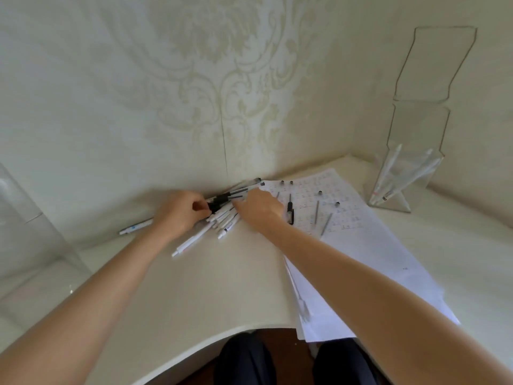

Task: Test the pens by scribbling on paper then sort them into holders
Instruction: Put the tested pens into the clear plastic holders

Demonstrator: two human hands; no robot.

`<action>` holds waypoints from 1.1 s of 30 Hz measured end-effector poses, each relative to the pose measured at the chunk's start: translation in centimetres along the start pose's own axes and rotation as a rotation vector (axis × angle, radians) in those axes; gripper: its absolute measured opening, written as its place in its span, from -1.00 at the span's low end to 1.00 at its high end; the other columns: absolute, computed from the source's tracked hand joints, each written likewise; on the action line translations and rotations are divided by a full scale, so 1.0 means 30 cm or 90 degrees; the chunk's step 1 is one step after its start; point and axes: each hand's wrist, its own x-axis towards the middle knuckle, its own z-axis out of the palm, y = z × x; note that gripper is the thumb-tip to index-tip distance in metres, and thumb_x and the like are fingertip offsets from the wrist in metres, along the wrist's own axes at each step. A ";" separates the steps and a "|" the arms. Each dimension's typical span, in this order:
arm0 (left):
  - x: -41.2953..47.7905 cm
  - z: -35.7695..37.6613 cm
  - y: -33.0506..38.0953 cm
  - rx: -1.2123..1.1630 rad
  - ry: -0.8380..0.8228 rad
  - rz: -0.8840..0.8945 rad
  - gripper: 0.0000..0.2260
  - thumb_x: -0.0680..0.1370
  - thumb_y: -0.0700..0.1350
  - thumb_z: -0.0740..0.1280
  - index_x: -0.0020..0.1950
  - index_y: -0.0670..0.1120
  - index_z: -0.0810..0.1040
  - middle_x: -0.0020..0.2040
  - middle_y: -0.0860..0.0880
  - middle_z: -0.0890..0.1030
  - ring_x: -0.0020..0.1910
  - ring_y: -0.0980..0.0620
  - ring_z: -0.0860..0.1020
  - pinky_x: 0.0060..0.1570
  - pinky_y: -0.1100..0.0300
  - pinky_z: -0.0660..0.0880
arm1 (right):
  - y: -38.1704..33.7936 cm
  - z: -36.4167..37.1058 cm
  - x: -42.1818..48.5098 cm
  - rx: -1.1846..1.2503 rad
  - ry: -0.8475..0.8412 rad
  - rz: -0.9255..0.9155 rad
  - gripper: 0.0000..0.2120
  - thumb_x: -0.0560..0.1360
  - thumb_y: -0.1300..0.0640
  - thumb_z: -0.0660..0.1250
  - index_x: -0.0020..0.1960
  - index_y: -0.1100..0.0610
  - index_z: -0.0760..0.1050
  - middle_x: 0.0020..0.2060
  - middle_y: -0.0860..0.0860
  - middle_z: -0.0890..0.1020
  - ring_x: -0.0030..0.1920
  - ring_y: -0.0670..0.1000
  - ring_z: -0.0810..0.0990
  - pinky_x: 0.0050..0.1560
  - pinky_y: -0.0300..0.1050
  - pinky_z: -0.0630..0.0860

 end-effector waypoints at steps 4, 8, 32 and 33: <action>-0.033 0.027 0.004 0.003 0.035 0.018 -0.92 0.45 -0.04 0.40 -0.19 -0.01 0.65 -0.22 0.02 0.65 -0.18 0.02 0.58 -0.14 0.10 0.49 | -0.045 0.034 0.034 -0.021 -0.021 0.043 -0.58 0.53 -0.12 0.15 0.16 0.17 0.50 0.10 0.09 0.58 0.12 0.13 0.49 0.01 -0.05 0.35; -0.029 0.039 0.025 0.015 0.042 0.010 -0.81 0.47 0.03 0.38 -0.15 -0.09 0.65 -0.21 -0.04 0.65 -0.19 -0.02 0.58 -0.16 0.09 0.48 | -0.021 0.013 0.043 -0.033 -0.091 0.078 -0.58 0.46 -0.04 0.21 0.24 0.14 0.45 0.22 0.09 0.51 0.32 0.18 0.33 0.17 0.01 0.34; -0.011 0.186 0.219 0.222 -0.110 -0.020 -0.72 0.60 -0.05 0.08 0.15 -0.24 0.35 0.17 -0.22 0.50 0.13 -0.22 0.49 -0.11 0.10 0.33 | 0.182 -0.171 -0.052 0.237 -0.191 0.047 -0.80 0.47 0.19 0.14 -0.32 0.20 0.33 -0.48 0.10 0.45 -0.52 0.01 0.32 -0.46 -0.23 0.23; -0.006 0.184 0.224 0.226 -0.123 -0.005 -0.71 0.62 -0.05 0.06 0.16 -0.25 0.35 0.17 -0.22 0.50 0.13 -0.21 0.49 -0.10 0.09 0.35 | 0.203 -0.175 -0.050 0.252 -0.179 0.054 -0.83 0.47 0.19 0.14 -0.28 0.21 0.36 -0.44 0.11 0.47 -0.49 0.03 0.34 -0.44 -0.22 0.25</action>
